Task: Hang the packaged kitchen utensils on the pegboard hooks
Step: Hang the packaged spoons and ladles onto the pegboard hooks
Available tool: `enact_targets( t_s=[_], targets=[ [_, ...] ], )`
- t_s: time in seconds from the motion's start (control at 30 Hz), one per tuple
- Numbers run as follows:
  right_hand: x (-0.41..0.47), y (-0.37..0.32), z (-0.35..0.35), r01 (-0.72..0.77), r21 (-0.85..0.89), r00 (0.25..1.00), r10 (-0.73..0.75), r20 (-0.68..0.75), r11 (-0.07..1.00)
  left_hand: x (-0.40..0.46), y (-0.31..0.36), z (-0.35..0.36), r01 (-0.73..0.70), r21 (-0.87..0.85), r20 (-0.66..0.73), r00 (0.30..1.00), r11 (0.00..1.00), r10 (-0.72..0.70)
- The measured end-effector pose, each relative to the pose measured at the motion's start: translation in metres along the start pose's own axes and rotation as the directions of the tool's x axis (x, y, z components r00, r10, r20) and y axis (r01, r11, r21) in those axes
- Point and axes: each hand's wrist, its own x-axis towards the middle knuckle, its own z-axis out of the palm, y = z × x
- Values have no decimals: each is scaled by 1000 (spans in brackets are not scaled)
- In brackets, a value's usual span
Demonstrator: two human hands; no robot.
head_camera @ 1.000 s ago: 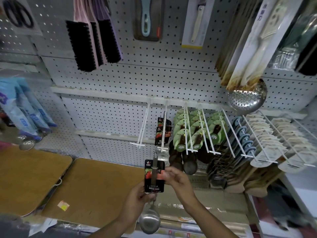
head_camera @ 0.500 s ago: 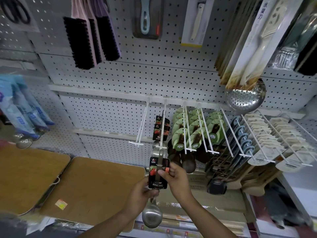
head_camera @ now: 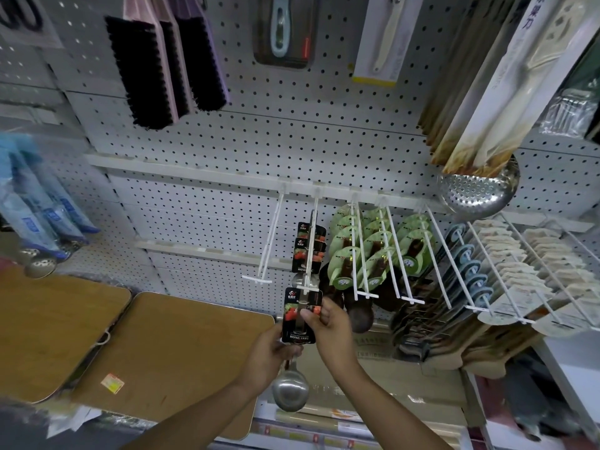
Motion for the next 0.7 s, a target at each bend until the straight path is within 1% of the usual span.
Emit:
enact_targets(
  t_s=[0.23,0.33,0.5,0.57,0.7],
  targets=[
    [33,2,2,-3,-149,997,-7,-71,989,35,17,-2,-41,20,43,998,999,40],
    [44,1,4,-20,-124,996,10,-85,992,47,21,-3,-41,46,30,999,998,40],
    [53,-4,6,-57,-77,997,52,-65,995,60,25,-2,9,11,-4,1000,1000,-9],
    [53,-10,5,-85,-84,995,81,-53,993,63,25,-1,5,14,-5,1000,1000,-5],
    [55,-10,4,-69,-131,997,63,-48,989,68,23,-3,-14,50,-2,1000,999,14]
  ],
)
